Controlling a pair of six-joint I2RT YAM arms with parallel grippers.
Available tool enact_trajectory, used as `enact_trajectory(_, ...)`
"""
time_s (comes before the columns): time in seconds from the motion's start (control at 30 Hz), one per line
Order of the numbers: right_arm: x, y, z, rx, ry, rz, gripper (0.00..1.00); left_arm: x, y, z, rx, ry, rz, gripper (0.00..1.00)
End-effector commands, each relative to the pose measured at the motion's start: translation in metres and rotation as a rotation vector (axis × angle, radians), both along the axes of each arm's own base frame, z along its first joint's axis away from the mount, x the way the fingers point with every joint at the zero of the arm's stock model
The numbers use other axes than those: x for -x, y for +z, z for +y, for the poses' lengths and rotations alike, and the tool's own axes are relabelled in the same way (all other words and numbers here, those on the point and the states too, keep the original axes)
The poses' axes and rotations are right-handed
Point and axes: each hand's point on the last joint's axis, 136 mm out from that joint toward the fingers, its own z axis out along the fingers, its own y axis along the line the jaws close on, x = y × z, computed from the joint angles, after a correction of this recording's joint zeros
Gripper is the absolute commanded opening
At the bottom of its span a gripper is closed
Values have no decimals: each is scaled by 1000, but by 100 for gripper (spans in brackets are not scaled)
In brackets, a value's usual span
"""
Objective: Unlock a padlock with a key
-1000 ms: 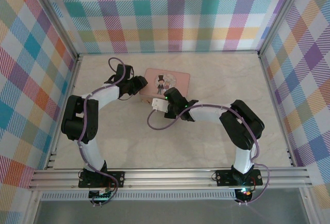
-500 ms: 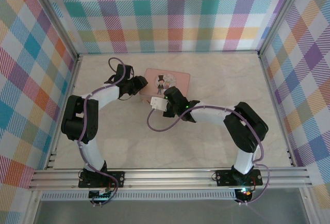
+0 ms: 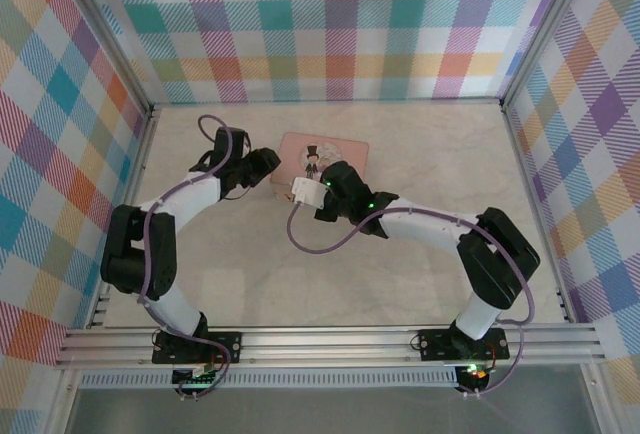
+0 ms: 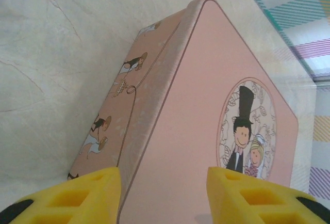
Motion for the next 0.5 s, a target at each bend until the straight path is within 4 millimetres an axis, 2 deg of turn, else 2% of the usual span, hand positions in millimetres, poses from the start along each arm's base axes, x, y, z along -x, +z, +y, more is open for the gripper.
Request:
enact_trajectory(0.0, 7, 25, -4, -74, -27, 19, 0, 12, 12, 13, -20, 10, -23, 49)
enact_trajectory(0.13, 7, 37, -19, -113, -99, 55, 0, 27, 18, 17, -36, 1, -34, 52)
enact_trajectory(0.23, 5, 43, -37, -142, -166, 74, 0, 38, 20, 20, -55, -11, -37, 58)
enact_trajectory(0.27, 2, 45, -45, -151, -200, 81, 0, 41, 21, 20, -62, -18, -40, 68)
enact_trajectory(0.3, 0, 46, -51, -160, -227, 91, 0, 43, 22, 21, -67, -22, -41, 98)
enact_trajectory(0.47, -13, 46, -98, -222, -435, 167, 0, 56, 31, 25, -90, -37, -57, 100)
